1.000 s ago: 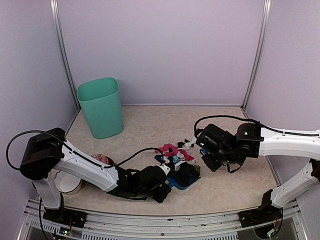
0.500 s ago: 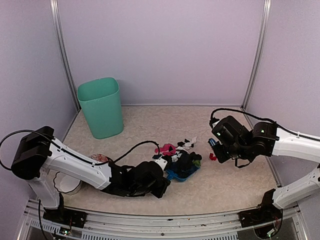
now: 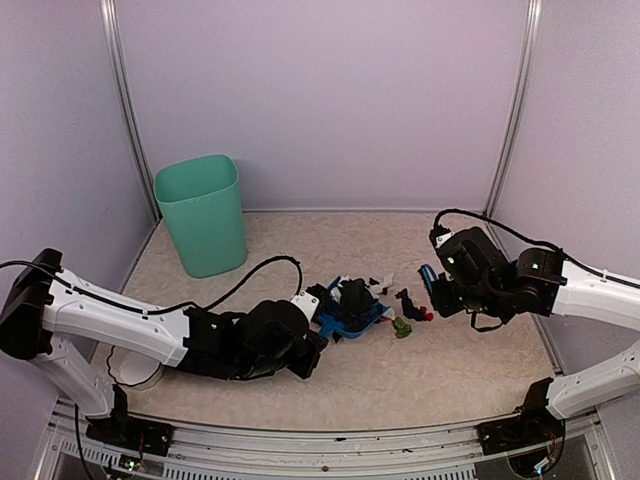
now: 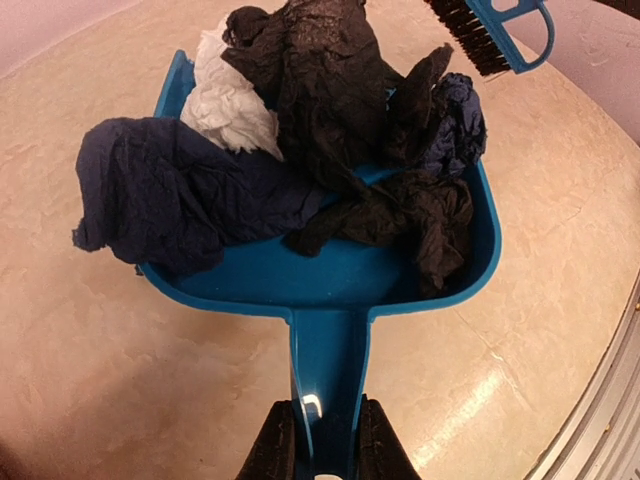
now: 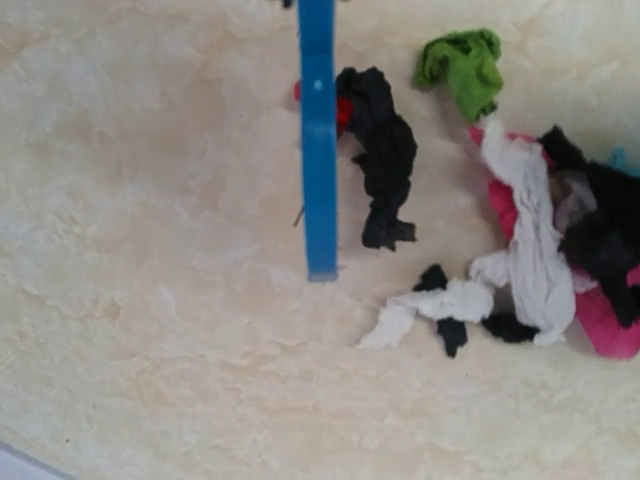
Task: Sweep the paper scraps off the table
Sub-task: Dump the paper scraps in the dustpan into the trash bin.
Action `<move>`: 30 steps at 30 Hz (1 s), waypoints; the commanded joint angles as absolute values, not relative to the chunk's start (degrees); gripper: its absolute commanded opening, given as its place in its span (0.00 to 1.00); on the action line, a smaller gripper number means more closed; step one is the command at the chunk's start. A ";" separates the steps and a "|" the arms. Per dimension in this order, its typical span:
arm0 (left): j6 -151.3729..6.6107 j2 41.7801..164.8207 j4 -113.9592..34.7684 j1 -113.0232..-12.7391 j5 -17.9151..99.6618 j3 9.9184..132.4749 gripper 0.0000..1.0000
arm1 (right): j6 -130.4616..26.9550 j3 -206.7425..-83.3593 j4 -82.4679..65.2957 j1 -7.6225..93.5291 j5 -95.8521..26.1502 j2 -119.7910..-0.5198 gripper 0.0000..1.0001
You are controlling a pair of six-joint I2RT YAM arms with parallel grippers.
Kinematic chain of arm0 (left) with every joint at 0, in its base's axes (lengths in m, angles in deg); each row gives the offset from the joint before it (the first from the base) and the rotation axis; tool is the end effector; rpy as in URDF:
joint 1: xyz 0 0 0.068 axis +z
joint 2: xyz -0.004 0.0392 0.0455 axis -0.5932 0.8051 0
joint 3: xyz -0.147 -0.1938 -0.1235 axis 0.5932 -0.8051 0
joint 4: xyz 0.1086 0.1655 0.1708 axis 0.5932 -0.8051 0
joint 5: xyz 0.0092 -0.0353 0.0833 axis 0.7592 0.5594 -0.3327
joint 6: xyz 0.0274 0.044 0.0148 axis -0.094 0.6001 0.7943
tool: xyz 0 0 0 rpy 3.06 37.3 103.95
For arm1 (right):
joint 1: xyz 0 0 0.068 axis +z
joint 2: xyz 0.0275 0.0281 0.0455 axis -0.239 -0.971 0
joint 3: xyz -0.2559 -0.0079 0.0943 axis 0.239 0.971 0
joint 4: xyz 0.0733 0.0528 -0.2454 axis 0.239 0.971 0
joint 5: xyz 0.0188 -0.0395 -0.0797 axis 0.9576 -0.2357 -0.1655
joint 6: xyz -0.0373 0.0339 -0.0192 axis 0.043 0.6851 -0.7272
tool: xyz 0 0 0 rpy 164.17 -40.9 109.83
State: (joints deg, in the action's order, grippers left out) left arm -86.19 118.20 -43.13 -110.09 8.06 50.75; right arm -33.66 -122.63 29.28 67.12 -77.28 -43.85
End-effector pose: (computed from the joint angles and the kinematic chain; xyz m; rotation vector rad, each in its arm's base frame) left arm 0.1073 -0.3144 0.2031 0.7048 2.1230 -0.4752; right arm 0.1514 0.1689 0.2829 -0.3014 2.2314 -0.0307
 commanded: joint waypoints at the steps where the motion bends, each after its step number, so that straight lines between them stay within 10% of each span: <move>1: -84.16 115.03 -47.83 -107.93 6.02 53.87 0.00 | -34.11 -120.93 25.43 65.98 -78.20 -41.74 0.00; 30: -77.87 100.83 -72.19 -83.99 14.26 72.04 0.00 | -39.27 -121.09 16.31 63.48 -75.40 -43.91 0.00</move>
State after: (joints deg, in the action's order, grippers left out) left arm -79.85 103.22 -68.79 -87.93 10.24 68.85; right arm -38.45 -120.35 18.70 64.15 -75.92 -43.28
